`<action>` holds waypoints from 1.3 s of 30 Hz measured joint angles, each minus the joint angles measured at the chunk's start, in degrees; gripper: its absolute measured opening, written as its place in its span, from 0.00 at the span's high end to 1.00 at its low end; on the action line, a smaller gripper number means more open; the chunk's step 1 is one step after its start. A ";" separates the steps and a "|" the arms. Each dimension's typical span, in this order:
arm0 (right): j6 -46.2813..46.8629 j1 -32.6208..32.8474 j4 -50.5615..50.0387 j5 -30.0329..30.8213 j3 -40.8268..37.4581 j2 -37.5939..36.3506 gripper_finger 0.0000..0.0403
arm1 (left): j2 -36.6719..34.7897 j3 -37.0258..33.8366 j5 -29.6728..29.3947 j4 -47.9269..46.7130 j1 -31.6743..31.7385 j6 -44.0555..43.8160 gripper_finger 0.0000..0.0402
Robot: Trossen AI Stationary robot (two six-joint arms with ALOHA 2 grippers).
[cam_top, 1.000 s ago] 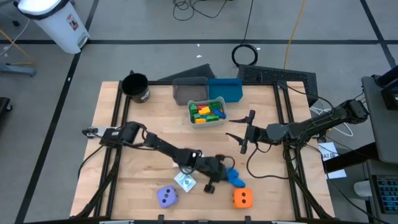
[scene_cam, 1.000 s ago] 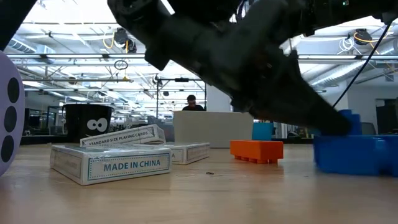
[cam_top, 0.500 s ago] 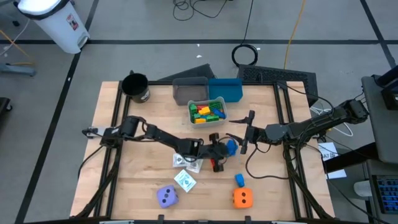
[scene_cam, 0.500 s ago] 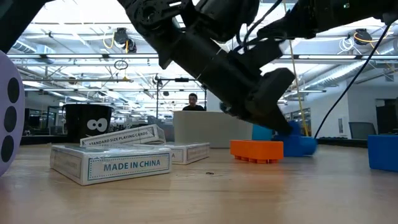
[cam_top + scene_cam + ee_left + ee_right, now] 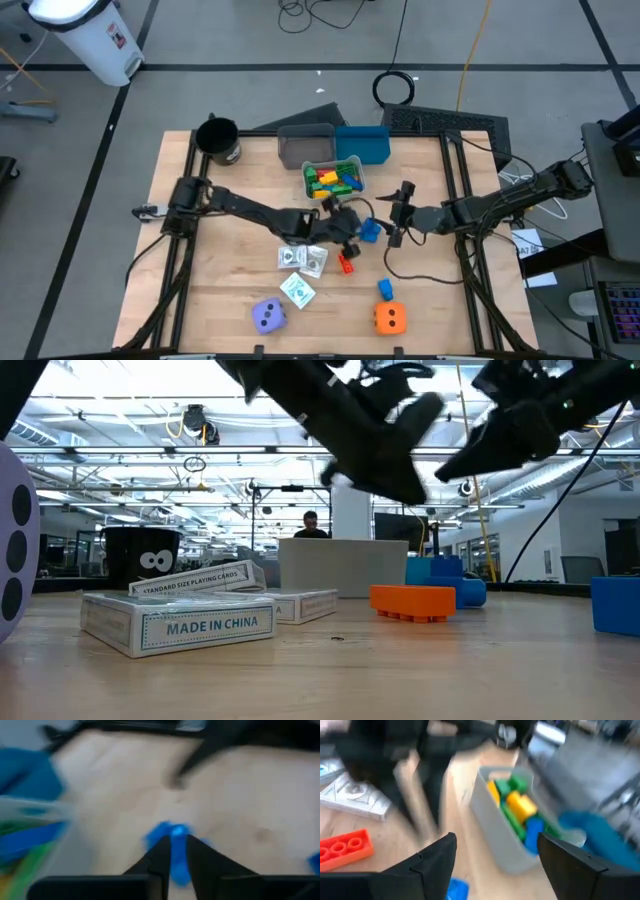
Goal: Pick & Place Toys
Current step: Put the blue game piece into the gray bin
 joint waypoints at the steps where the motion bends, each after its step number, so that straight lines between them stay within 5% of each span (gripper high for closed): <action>1: 2.58 -0.61 -1.29 -0.94 0.00 -0.01 0.31 | -1.34 0.00 -1.28 -2.88 0.22 -0.70 0.80; 6: 10.51 -3.36 -5.22 -8.48 0.00 0.87 0.26 | -8.16 0.03 -6.77 -13.89 1.09 -6.15 0.61; 16: 15.13 -3.22 -2.61 -12.89 0.00 14.48 0.18 | -11.68 0.00 -7.70 -28.59 4.13 -10.17 0.32; 39: 18.41 -6.31 0.25 -17.44 0.02 20.27 0.40 | -11.10 0.00 -7.34 -25.49 4.75 -9.15 0.30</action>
